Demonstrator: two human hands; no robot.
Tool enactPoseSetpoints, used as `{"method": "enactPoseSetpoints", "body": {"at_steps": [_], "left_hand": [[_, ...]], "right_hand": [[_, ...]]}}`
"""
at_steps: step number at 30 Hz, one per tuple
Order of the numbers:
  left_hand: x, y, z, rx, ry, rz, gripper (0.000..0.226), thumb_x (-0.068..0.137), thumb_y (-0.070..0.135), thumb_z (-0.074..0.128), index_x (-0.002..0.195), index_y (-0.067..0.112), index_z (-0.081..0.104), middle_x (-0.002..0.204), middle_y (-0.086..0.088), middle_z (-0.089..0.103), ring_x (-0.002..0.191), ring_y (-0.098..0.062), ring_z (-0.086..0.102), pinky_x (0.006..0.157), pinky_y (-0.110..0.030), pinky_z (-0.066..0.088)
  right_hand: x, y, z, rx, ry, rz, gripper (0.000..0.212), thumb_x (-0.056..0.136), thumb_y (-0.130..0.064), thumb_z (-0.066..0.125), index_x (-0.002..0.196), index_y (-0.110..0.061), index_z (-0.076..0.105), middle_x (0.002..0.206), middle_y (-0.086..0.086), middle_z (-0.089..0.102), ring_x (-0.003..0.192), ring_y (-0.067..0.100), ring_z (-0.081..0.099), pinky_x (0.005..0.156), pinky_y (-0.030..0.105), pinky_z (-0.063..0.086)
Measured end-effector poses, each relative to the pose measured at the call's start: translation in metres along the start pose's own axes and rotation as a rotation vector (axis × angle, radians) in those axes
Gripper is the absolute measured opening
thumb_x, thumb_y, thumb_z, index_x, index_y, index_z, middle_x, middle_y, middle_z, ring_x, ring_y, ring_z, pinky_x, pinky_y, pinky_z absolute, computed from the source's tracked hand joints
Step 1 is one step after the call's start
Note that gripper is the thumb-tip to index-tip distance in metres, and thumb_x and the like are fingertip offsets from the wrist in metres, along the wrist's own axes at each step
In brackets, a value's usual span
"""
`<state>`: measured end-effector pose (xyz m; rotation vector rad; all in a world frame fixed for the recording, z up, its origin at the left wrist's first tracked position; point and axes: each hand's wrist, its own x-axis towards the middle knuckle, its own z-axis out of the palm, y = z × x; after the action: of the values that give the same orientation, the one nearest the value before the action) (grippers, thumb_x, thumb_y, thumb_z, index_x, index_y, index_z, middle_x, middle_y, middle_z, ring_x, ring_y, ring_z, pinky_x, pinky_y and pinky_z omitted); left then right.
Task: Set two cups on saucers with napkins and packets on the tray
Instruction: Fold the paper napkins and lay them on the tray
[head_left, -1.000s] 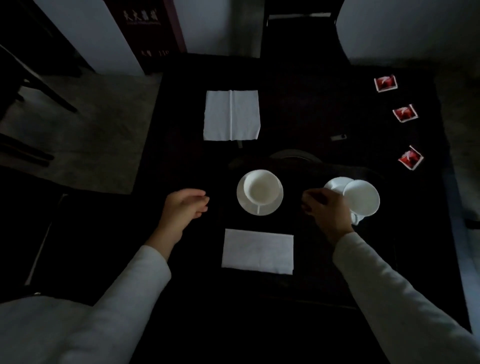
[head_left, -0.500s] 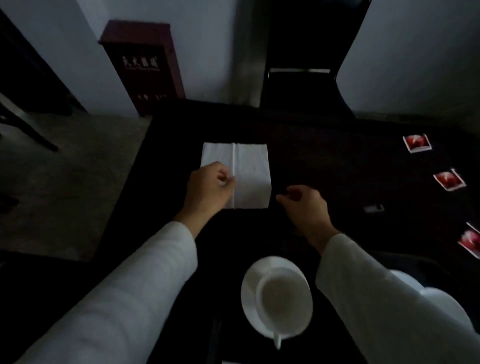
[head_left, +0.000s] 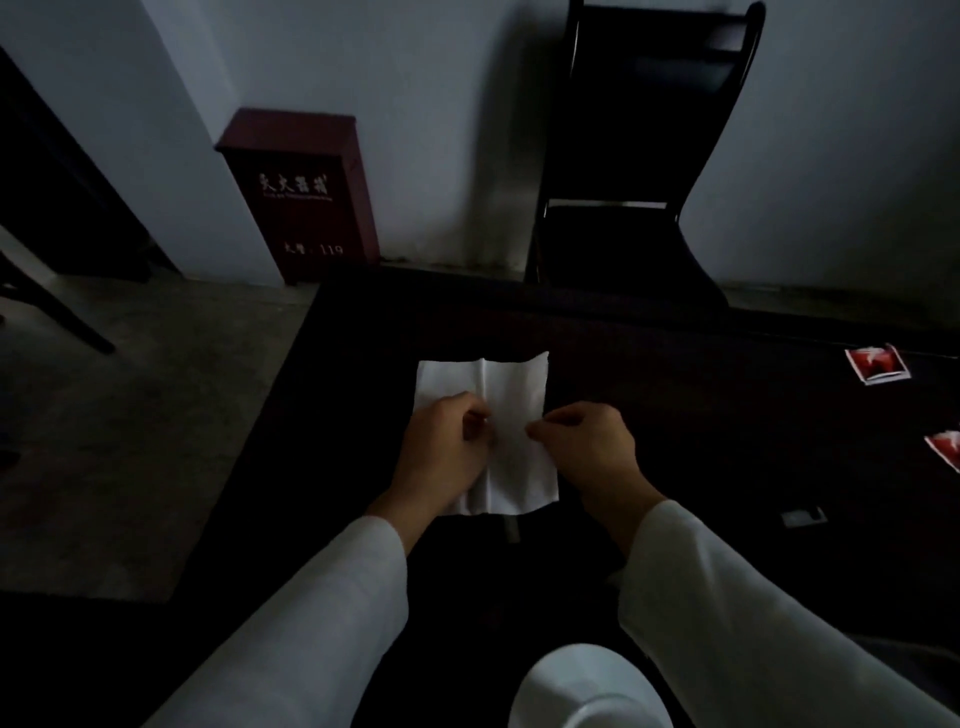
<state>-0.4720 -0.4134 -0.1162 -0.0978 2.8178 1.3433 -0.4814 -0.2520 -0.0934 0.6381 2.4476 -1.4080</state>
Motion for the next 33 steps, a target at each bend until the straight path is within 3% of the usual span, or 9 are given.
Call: {"method": "enactPoseSetpoints", "body": {"at_steps": [3,6,12,16,19,25,28,31,33], "left_hand": [[0.007,-0.005,-0.005,-0.083,0.008,-0.093,0.011,0.091,0.021,0.069,0.101,0.02,0.075,0.084,0.012,0.07,0.079,-0.003,0.066,0.064,-0.002,0.044],[0.016,-0.008,-0.011,-0.214,0.054,-0.192,0.017,0.095,0.03,0.064,0.083,0.023,0.074,0.079,0.007,0.074,0.076,-0.012,0.07,0.068,-0.021,0.052],[0.011,-0.017,-0.036,-0.321,0.14,-0.343,0.04,0.1,0.051,0.047,0.078,0.024,0.068,0.08,0.004,0.07,0.076,-0.007,0.065,0.067,-0.026,0.051],[0.01,-0.026,-0.049,-0.157,0.199,-0.314,0.031,0.099,0.047,0.052,0.094,0.022,0.069,0.076,0.016,0.059,0.072,-0.001,0.055,0.06,-0.015,0.038],[0.008,-0.031,-0.052,-0.098,0.225,-0.242,0.022,0.094,0.032,0.065,0.109,0.016,0.069,0.086,0.013,0.063,0.077,-0.003,0.056,0.07,-0.018,0.044],[0.001,-0.032,-0.05,-0.092,0.177,-0.213,0.029,0.089,0.022,0.072,0.116,0.012,0.068,0.112,-0.006,0.067,0.092,-0.013,0.06,0.067,-0.015,0.04],[-0.003,-0.034,-0.05,-0.087,0.127,-0.206,0.031,0.09,0.023,0.071,0.119,0.014,0.066,0.116,-0.005,0.065,0.1,-0.015,0.062,0.072,-0.016,0.043],[-0.009,-0.033,-0.053,-0.08,0.088,-0.143,0.034,0.09,0.024,0.071,0.122,0.016,0.065,0.121,-0.006,0.062,0.103,-0.016,0.062,0.082,-0.026,0.051],[-0.013,-0.031,-0.056,-0.079,0.086,-0.095,0.033,0.089,0.022,0.072,0.12,0.016,0.067,0.12,-0.006,0.062,0.105,-0.018,0.063,0.088,-0.03,0.054]], "right_hand": [[-0.008,-0.012,0.009,0.079,-0.009,-0.06,0.019,0.081,-0.023,0.082,0.079,-0.033,0.065,0.087,-0.009,0.069,0.088,0.013,0.068,0.077,0.032,0.059],[-0.015,-0.021,0.023,0.059,-0.005,-0.147,0.013,0.082,-0.024,0.079,0.089,-0.029,0.069,0.092,-0.007,0.072,0.094,0.016,0.07,0.088,0.037,0.06],[-0.027,-0.038,0.057,0.006,-0.129,-0.337,0.014,0.088,-0.035,0.076,0.093,-0.022,0.074,0.085,-0.009,0.075,0.08,0.006,0.072,0.077,0.025,0.058],[-0.017,-0.036,0.055,-0.031,0.065,-0.237,0.015,0.094,-0.036,0.068,0.102,-0.024,0.068,0.092,-0.009,0.071,0.077,0.006,0.066,0.059,0.017,0.049],[-0.007,-0.03,0.049,-0.224,0.028,-0.127,0.034,0.092,-0.035,0.069,0.117,-0.014,0.065,0.097,-0.001,0.069,0.08,0.013,0.062,0.061,0.021,0.043],[-0.004,-0.037,0.06,-0.187,-0.069,0.002,0.024,0.084,-0.031,0.076,0.074,-0.01,0.073,0.075,0.004,0.073,0.072,0.022,0.071,0.069,0.036,0.062],[-0.007,-0.038,0.069,-0.12,-0.04,0.068,0.027,0.082,-0.028,0.077,0.059,-0.017,0.068,0.065,-0.001,0.07,0.063,0.015,0.068,0.061,0.031,0.058],[-0.012,-0.043,0.074,-0.049,0.013,0.074,0.033,0.079,-0.025,0.079,0.05,-0.019,0.064,0.055,-0.007,0.065,0.056,0.01,0.065,0.053,0.025,0.055],[-0.014,-0.046,0.076,0.053,-0.007,0.107,0.026,0.078,-0.02,0.08,0.054,-0.017,0.068,0.065,0.0,0.072,0.066,0.019,0.071,0.065,0.037,0.063]]}}
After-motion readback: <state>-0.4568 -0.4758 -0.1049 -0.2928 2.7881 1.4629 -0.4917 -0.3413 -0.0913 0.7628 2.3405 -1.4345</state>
